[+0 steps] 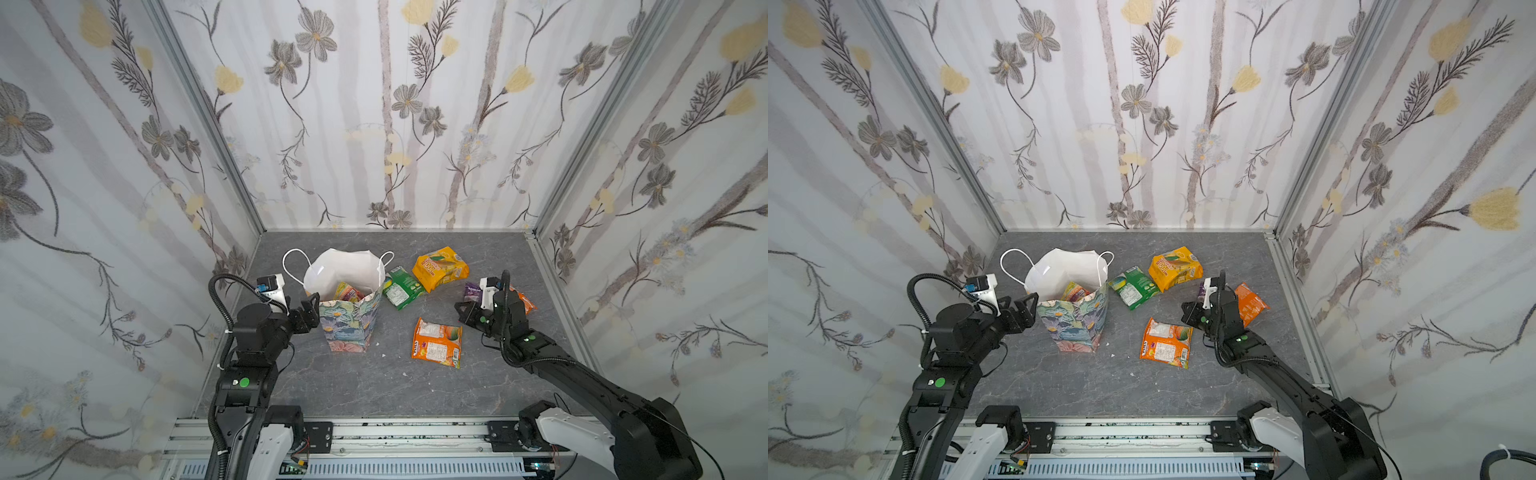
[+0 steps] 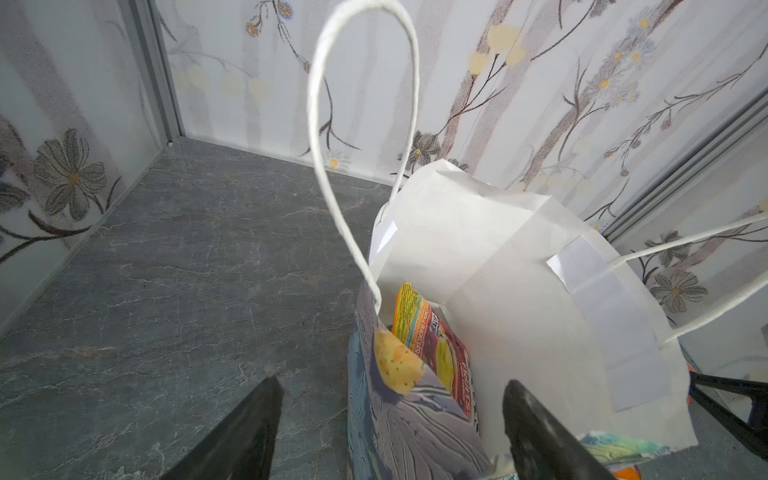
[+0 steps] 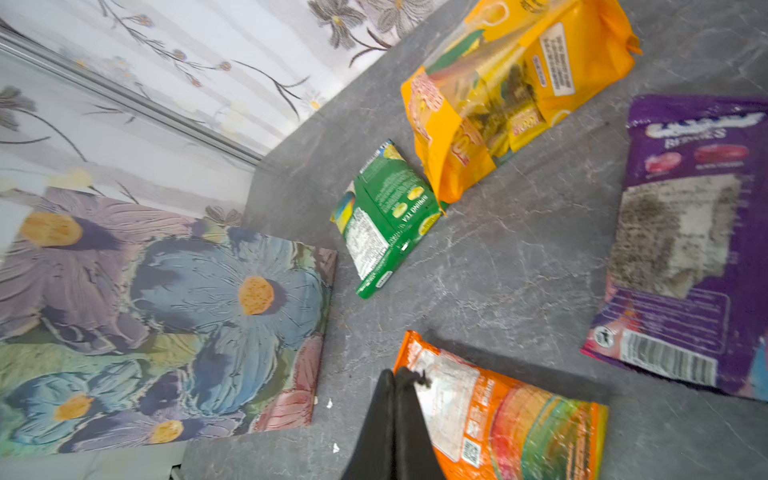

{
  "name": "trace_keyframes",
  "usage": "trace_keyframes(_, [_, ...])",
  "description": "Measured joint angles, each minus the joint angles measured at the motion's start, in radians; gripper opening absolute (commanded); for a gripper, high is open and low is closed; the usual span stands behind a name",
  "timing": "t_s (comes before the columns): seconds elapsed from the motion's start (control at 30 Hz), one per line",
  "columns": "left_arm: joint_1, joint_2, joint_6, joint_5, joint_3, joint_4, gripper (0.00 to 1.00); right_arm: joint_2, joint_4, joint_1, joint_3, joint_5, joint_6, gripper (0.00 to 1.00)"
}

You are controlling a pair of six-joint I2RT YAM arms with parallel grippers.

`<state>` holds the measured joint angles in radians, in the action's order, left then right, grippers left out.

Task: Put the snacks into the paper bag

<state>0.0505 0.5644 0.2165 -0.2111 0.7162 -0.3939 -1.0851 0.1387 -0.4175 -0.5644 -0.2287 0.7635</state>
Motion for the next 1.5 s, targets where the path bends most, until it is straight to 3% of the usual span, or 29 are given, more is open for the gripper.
trace_keyframes(0.33, [0.0,-0.009,0.0,0.0,0.0,0.001,0.83,-0.005,-0.047,-0.025,-0.14,-0.053,-0.061,0.0])
trace_keyframes(0.4, [0.0,-0.009,0.0,0.0,0.0,0.0,0.83,-0.006,-0.079,-0.027,-0.161,-0.052,-0.069,0.39])
trace_keyframes(0.43, [0.0,-0.009,0.0,0.0,0.0,0.0,0.83,-0.009,-0.099,-0.027,-0.17,-0.041,-0.076,0.49])
trace_keyframes(0.53, [0.0,-0.011,0.0,0.0,0.0,0.001,0.83,-0.021,-0.182,-0.029,-0.17,0.03,-0.092,0.69])
trace_keyframes(0.63, [0.0,-0.011,0.0,0.0,0.0,0.001,0.83,-0.035,-0.218,-0.027,-0.108,0.088,-0.102,0.77])
trace_keyframes(0.83, [0.0,-0.009,0.0,-0.002,0.0,0.001,0.83,-0.103,-0.233,-0.024,0.01,0.112,-0.082,0.8])
trace_keyframes(1.17, [0.0,-0.008,0.0,-0.002,0.0,0.001,0.83,-0.285,-0.104,0.002,0.032,0.13,-0.063,0.77])
trace_keyframes(1.5, [0.0,-0.006,0.0,-0.002,0.0,0.001,0.83,-0.373,-0.047,-0.003,0.002,0.178,-0.061,0.66])
